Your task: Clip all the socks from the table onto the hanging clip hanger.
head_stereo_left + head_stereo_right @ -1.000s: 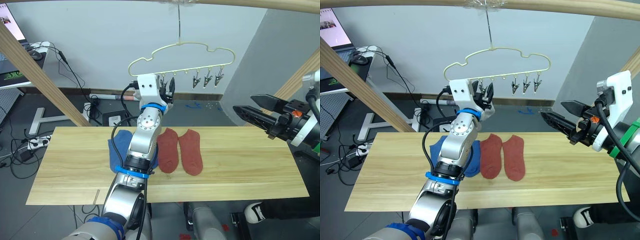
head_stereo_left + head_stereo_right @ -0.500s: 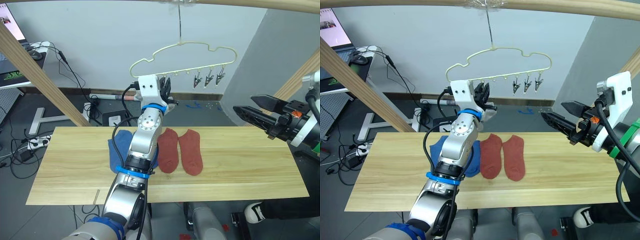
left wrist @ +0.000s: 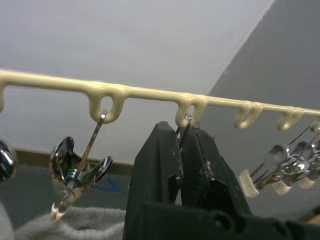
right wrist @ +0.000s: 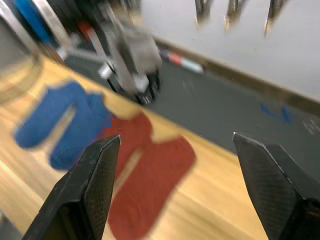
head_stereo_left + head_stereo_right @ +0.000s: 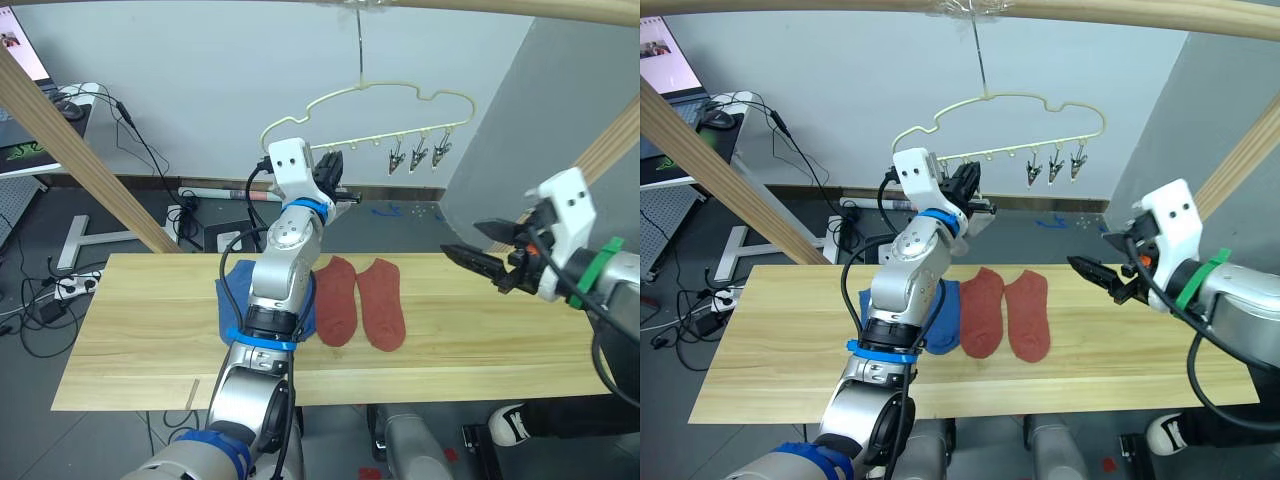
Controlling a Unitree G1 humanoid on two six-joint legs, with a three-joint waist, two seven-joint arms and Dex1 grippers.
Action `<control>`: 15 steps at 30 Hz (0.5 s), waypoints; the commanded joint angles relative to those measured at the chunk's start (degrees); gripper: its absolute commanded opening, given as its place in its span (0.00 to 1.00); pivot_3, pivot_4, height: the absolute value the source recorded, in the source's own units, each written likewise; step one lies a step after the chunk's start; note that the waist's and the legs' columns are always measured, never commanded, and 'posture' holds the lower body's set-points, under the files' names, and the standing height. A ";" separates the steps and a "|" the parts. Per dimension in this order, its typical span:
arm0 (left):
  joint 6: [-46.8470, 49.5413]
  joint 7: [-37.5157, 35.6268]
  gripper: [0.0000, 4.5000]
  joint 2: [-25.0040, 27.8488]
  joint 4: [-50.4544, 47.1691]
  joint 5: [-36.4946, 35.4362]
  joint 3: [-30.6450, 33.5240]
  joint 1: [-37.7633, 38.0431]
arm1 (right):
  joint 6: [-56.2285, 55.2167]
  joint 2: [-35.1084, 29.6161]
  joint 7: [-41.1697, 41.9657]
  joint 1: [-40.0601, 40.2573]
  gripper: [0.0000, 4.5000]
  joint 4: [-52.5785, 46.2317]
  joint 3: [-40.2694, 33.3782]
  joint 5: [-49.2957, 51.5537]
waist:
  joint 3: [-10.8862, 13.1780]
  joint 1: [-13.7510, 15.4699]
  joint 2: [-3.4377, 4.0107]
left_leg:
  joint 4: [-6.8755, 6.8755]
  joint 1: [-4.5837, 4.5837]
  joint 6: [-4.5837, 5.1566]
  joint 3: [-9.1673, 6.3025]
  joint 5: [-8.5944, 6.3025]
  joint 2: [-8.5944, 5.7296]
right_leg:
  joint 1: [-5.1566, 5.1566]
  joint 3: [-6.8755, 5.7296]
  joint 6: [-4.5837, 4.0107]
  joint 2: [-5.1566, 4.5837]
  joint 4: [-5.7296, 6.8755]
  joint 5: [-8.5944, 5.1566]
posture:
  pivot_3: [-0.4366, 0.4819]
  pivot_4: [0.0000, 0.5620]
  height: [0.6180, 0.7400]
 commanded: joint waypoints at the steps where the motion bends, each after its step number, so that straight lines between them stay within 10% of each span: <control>1: 4.35 -2.09 0.03 -0.28 -4.78 -5.63 2.18 -1.46 | 1.73 2.90 1.62 -3.94 0.98 0.88 5.73 -7.07 | 0.00 -0.01 0.00 | -0.01 0.00 0.00 0.00 0.00 0.01 | -0.01 0.00 0.00 0.01 0.00 0.00 | 0.38 0.47 1.00; 15: 14.00 -1.88 0.03 -0.63 -7.46 -16.36 6.87 -2.88 | 4.43 18.76 13.57 -15.34 0.98 17.31 28.05 -38.04 | 0.00 0.07 0.01 | -0.06 -0.08 0.00 -0.02 0.00 0.02 | -0.08 -0.04 -0.02 0.01 -0.03 0.01 | 0.40 0.43 1.00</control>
